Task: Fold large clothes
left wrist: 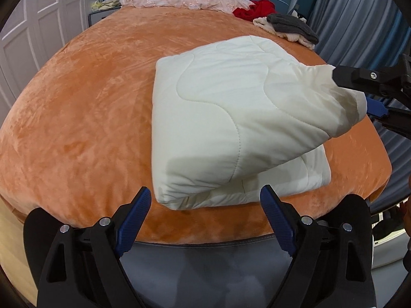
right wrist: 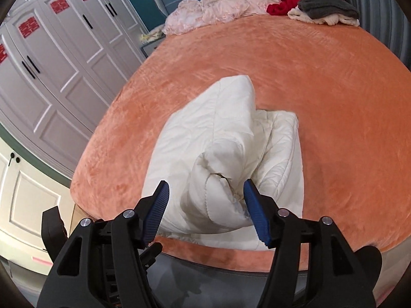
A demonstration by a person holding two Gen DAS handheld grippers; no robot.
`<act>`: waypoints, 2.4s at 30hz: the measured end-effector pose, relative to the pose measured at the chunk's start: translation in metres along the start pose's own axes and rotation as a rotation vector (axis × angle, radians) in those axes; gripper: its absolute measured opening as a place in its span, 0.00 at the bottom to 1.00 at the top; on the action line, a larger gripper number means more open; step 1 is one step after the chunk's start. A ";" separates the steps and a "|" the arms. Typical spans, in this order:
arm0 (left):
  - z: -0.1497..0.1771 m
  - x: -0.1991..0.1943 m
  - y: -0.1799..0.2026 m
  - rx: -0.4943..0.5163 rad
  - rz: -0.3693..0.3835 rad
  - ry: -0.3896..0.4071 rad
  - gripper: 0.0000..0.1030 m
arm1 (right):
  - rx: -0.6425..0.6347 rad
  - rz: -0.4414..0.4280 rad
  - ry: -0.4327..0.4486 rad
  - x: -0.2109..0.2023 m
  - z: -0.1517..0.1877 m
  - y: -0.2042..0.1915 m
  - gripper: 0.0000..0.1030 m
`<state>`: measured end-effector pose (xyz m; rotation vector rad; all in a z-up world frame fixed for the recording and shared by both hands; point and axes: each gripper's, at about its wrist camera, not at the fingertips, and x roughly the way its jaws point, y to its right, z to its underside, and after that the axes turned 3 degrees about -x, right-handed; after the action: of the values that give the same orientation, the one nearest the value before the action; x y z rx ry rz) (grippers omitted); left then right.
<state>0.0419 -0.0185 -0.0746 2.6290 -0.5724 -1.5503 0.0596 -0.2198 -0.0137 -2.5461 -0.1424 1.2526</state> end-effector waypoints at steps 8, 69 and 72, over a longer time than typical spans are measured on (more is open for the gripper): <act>0.002 0.013 0.007 0.018 -0.021 -0.033 0.82 | 0.014 0.017 -0.024 0.005 0.000 0.002 0.57; 0.009 0.049 -0.023 -0.072 -0.049 -0.098 0.19 | -0.016 0.137 -0.062 0.021 0.086 0.058 0.12; 0.007 0.054 -0.024 -0.069 -0.058 -0.105 0.19 | 0.014 0.130 -0.082 0.031 0.091 0.065 0.13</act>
<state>0.0662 -0.0130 -0.1286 2.5485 -0.4424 -1.7002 0.0039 -0.2550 -0.1096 -2.5282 0.0141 1.4017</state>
